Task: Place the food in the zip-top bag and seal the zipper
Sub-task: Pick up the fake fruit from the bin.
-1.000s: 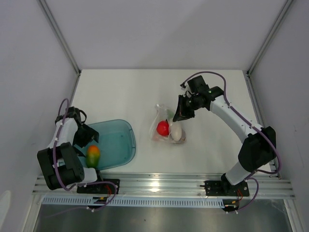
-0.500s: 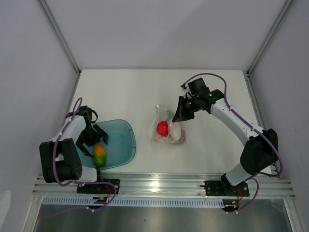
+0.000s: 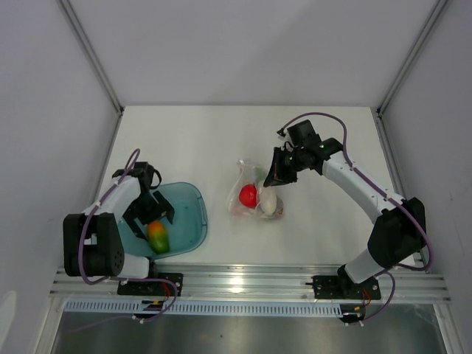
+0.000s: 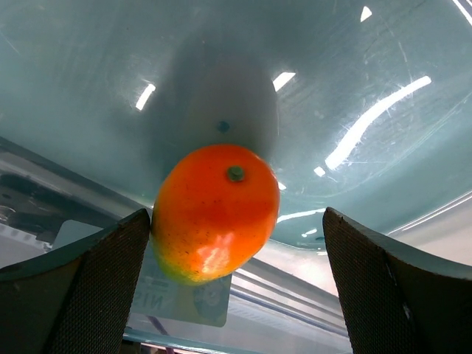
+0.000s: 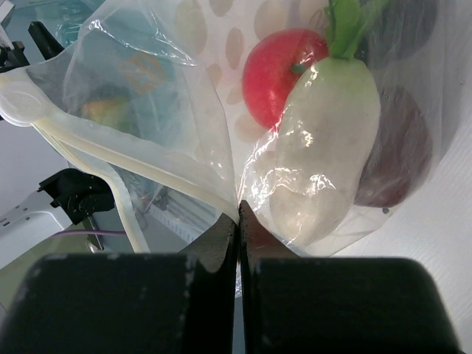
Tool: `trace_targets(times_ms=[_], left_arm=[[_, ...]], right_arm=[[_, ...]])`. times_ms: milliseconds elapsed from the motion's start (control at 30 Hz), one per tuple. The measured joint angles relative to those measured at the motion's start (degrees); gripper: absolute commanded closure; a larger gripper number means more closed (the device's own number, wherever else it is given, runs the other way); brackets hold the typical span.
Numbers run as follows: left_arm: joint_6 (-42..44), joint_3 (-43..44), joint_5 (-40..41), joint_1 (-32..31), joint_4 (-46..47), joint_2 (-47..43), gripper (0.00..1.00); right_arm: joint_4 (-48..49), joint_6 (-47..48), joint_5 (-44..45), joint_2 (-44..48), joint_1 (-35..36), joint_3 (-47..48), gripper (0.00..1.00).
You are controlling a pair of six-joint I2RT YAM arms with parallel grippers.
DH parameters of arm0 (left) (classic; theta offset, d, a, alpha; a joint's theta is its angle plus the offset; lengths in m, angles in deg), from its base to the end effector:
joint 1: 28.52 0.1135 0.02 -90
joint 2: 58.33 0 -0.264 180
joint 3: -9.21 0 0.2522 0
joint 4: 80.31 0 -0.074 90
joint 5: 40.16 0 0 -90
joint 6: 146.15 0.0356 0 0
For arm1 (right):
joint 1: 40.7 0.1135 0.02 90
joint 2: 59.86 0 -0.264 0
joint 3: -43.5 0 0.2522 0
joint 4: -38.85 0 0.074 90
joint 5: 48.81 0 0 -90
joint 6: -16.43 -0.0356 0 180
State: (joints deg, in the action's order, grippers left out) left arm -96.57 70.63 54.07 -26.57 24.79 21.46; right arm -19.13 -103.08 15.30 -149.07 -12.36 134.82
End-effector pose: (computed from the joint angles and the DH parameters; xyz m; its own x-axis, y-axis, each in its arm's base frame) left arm 0.2061 0.0096 0.1845 -0.7404 -0.6722 -0.0043 -0.6696 0.7369 0.0930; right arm 0.2812 0.1693 0.2990 -0.9506 -0.0092 -0.3102 -0.2004 0.7814 0.5909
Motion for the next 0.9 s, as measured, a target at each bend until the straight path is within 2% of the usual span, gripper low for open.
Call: trace_targets(times_ms=[200,467,567,600,667,700,900], left_arm=[[-1.66,-1.01,-0.37,-3.1,-0.07,-0.2,0.02],[-4.09,-3.72,-1.2,-7.26,0.83,-0.98,0.14],[-4.83,-5.01,-1.38,-7.32,1.09,-1.55,0.27],[-5.11,-5.33,-1.46,-7.32,1.18,-1.66,0.39],[-5.55,-5.66,-1.46,-7.34,1.7,-1.79,0.55],[-5.75,-5.68,-1.57,-7.37,1.79,-1.92,0.68],[-5.84,-5.66,-1.95,-7.37,2.54,-4.72,0.99]], right_arm=[[0.02,-0.26,0.35,1.05,0.0,-1.01,1.0],[0.0,-0.33,0.63,1.42,0.0,-1.05,1.0],[0.0,-0.35,0.81,1.57,0.0,-1.05,1.0],[-0.02,-0.35,0.92,1.68,0.0,-1.05,1.0],[-0.02,-0.35,1.07,1.92,0.0,-1.05,1.0],[-0.04,-0.35,1.11,2.03,0.0,-1.05,1.0],[-0.15,-0.33,1.36,3.15,0.0,-1.05,1.0]])
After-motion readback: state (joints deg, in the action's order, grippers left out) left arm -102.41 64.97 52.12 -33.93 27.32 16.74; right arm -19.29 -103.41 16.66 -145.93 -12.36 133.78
